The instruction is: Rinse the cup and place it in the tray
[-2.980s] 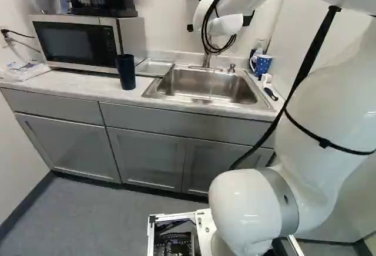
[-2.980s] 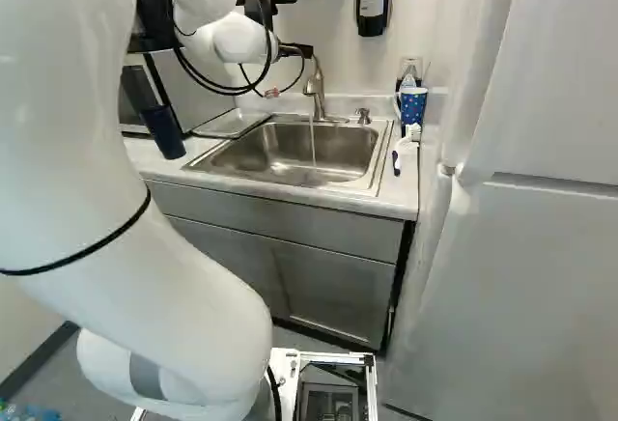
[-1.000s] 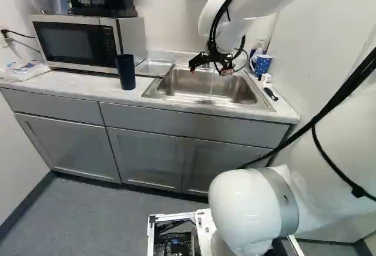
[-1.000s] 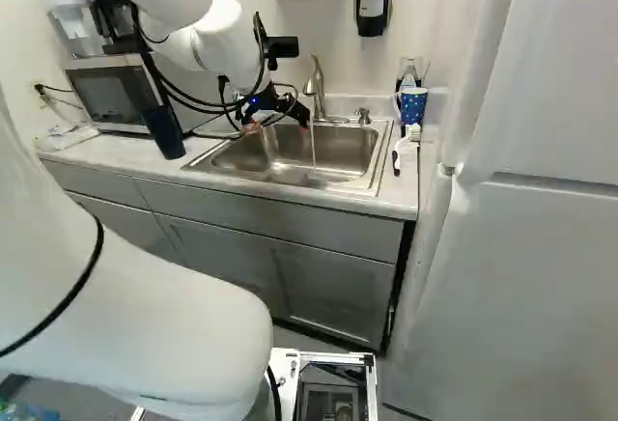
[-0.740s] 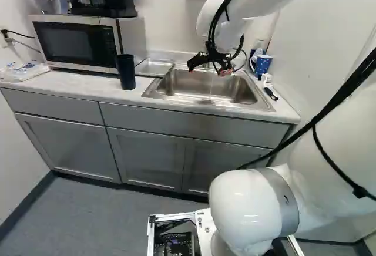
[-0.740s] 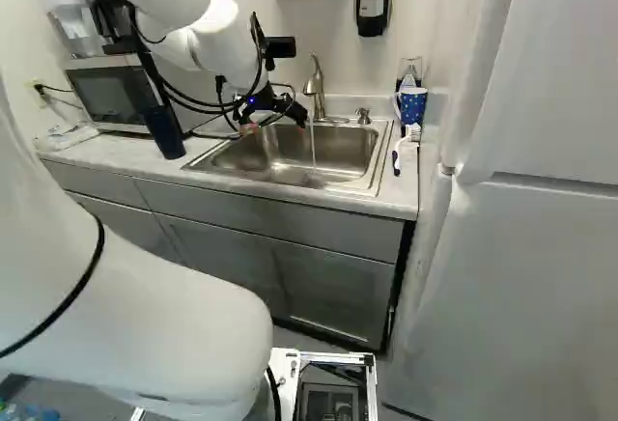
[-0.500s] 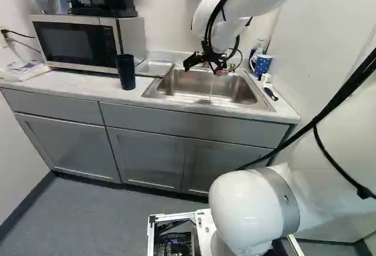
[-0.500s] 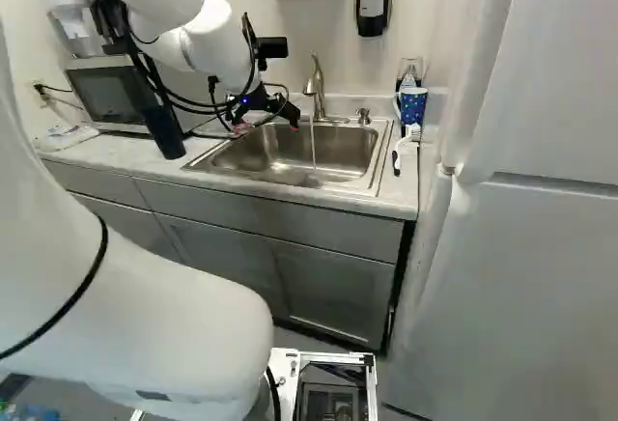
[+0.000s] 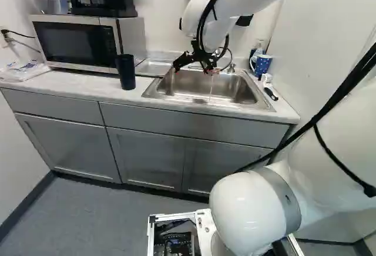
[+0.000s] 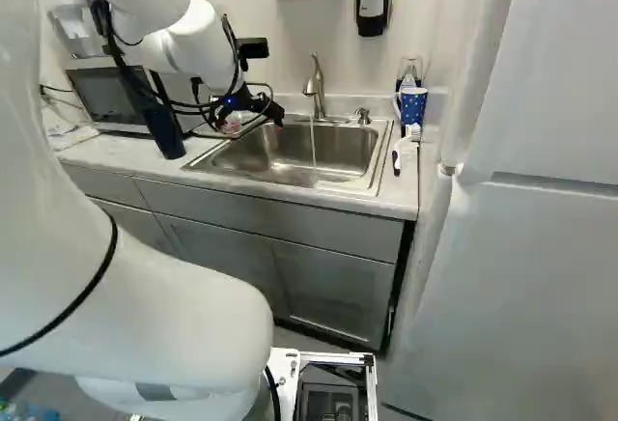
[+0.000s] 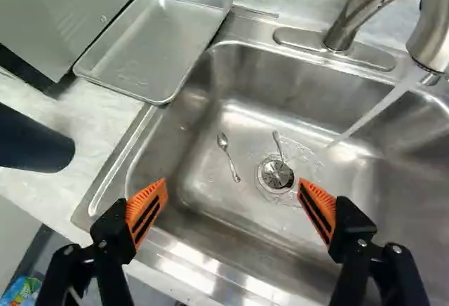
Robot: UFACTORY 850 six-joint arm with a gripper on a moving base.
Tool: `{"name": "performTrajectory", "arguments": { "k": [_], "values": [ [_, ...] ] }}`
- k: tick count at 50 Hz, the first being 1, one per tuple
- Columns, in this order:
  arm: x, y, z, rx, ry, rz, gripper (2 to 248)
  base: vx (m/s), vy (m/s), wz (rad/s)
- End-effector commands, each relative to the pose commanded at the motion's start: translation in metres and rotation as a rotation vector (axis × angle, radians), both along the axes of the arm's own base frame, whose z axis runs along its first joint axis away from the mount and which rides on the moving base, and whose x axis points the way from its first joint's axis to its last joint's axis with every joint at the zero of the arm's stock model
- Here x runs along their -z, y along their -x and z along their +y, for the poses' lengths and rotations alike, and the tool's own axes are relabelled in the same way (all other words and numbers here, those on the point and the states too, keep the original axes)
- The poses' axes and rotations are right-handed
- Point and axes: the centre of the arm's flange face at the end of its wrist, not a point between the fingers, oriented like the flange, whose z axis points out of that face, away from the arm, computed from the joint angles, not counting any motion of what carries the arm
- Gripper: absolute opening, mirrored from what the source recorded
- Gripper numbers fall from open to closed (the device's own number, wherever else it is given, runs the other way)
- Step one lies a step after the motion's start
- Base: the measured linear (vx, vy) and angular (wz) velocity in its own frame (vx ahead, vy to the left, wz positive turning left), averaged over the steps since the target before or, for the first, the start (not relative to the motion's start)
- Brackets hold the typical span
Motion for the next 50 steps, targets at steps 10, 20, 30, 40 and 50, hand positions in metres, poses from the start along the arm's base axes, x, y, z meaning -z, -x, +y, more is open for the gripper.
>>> {"name": "performTrajectory", "arguments": {
  "k": [10, 20, 30, 40, 50],
  "values": [
    [0.000, -0.001, 0.016, -0.044, 0.012, -0.005, 247, 0.000, 0.000, 0.000],
    [-0.001, -0.003, 0.031, -0.088, 0.023, -0.011, 247, 0.000, 0.000, 0.000],
    [-0.002, -0.005, 0.047, -0.129, 0.033, -0.015, 247, 0.000, 0.000, 0.000],
    [-0.002, -0.006, 0.063, -0.171, 0.043, -0.017, 247, 0.000, 0.000, 0.000],
    [-0.002, -0.008, 0.080, -0.209, 0.049, -0.018, 247, 0.000, 0.000, 0.000]
  ]
}}
